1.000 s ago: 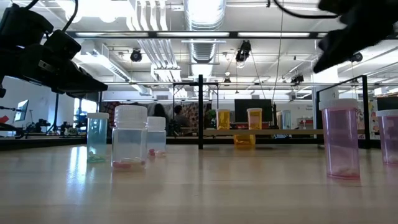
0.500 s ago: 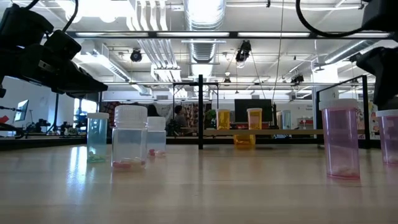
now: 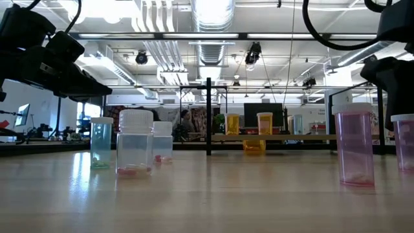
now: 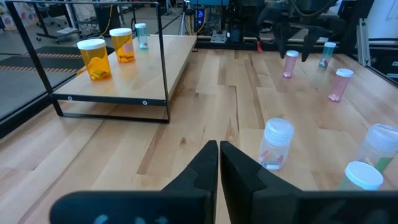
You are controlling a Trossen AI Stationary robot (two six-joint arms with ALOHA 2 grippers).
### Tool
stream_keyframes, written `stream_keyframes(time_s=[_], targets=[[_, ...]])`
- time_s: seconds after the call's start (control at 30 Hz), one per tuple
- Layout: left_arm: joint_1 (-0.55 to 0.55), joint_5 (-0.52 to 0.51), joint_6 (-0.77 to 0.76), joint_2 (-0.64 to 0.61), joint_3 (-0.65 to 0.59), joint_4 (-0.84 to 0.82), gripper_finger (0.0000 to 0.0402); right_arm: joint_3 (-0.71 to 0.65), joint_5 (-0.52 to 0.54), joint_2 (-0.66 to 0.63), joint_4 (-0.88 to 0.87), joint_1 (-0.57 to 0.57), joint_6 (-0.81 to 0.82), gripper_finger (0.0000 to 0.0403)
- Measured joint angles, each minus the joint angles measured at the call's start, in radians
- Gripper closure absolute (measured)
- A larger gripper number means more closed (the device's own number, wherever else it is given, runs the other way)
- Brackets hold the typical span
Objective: Pick and place medicine bottles onto shelf by color
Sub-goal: Put the top pink pill bottle on the shelf
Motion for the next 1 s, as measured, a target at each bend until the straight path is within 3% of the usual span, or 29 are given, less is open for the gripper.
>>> stream_keyframes(time_s=[0.43,0.63,0.83,1.0], targets=[[0.000,0.000,0.000,0.000,0.000,0.000,0.0402,0.013,0.008,0.004,-0.004,-0.003,0.054,0.0284],[0.000,0.000,0.000,0.000,0.000,0.000,0.0402,0.036,0.039,-0.042,-0.027,-0.056,0.122,0.0298],[0.000,0.000,0.000,0.000,0.000,0.000,0.0402,0.105,0.170,-0.146,-0.197,-0.246,0.132,0.0283],[0.000,0.000,0.000,0.000,0.000,0.000,0.0402,0.110,0.189,-0.252,-0.298,-0.565,0.025,0.0297]])
